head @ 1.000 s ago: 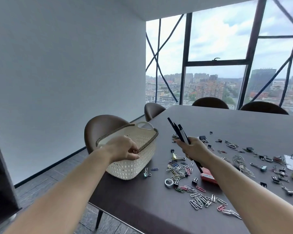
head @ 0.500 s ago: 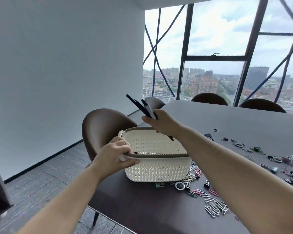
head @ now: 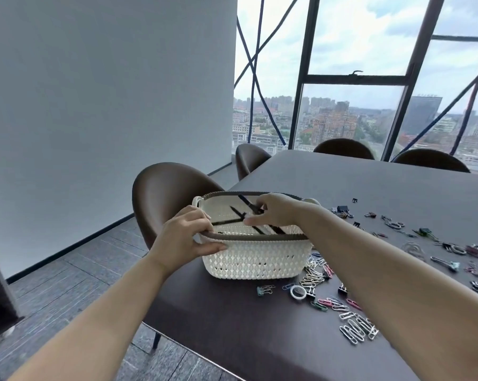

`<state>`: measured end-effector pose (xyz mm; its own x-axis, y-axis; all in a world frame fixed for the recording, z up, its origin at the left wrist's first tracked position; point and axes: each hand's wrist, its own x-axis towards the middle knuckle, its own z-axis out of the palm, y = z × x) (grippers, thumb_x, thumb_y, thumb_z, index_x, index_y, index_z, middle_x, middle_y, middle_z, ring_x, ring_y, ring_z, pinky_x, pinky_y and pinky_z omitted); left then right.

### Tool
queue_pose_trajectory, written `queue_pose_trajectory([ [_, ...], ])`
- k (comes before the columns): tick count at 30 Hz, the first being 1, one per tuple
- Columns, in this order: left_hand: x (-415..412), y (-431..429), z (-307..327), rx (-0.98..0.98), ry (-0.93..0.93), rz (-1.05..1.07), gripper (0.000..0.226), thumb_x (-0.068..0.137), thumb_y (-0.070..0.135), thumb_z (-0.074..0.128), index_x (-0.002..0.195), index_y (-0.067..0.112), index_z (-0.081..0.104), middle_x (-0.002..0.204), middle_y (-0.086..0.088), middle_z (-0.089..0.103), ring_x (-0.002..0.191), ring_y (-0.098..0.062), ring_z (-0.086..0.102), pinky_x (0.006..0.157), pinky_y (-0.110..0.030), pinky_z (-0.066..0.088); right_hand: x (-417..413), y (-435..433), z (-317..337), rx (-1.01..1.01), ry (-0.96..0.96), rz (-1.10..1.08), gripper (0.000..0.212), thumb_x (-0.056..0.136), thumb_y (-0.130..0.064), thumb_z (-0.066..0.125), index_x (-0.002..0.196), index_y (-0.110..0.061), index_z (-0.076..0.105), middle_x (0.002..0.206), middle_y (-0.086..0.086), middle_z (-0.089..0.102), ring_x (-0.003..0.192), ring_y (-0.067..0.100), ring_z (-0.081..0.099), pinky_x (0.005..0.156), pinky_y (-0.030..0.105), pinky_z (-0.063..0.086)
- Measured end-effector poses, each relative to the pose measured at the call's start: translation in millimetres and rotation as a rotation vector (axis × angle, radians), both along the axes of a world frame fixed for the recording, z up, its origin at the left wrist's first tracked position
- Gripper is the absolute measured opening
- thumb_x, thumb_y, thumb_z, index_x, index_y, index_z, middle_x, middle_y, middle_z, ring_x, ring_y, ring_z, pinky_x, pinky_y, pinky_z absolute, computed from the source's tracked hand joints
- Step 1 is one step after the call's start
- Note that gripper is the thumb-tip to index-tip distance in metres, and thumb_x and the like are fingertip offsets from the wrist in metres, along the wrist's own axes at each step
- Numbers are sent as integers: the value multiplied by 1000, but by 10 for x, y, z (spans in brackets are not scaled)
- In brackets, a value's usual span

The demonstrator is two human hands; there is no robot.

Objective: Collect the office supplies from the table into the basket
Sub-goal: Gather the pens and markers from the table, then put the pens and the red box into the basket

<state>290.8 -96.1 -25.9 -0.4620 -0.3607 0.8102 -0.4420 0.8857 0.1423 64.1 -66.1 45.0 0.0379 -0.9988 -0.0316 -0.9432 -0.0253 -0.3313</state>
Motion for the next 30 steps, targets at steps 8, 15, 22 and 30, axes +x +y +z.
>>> queue_pose_trajectory([
  [8, 37, -33, -2, 0, 9, -7, 64, 71, 74, 49, 60, 12, 61, 70, 2, 63, 80, -6, 49, 69, -19, 43, 16, 127, -68, -324, -237, 4, 6, 87, -30, 57, 82, -27, 57, 90, -6, 64, 84, 19, 63, 75, 29, 45],
  [15, 119, 123, -44, -139, 13, 292, 66, 77, 72, 37, 64, 13, 64, 67, 3, 61, 78, -8, 49, 59, -22, 48, -34, 469, -53, -653, -275, -33, 14, 86, -21, 54, 72, -22, 53, 60, -9, 53, 54, 9, 47, 57, 27, 41],
  [22, -174, 566, -27, 16, -47, 613, 45, 65, 43, 71, 97, 12, 64, 103, -14, 62, 98, -40, 56, 78, -52, 49, -559, 1035, -541, -419, -149, -223, 6, 84, -22, 55, 79, -23, 59, 74, -3, 63, 72, 20, 60, 71, 34, 51],
  [30, -981, 1002, -392, 648, -729, 152, 86, 85, 65, 40, 149, 16, 10, 158, -7, 1, 146, -25, 3, 117, -39, 6, -953, 1680, -951, -314, 4, -299, 26, 89, -39, 52, 111, -26, 61, 125, -4, 57, 122, 20, 44, 97, 33, 37],
])
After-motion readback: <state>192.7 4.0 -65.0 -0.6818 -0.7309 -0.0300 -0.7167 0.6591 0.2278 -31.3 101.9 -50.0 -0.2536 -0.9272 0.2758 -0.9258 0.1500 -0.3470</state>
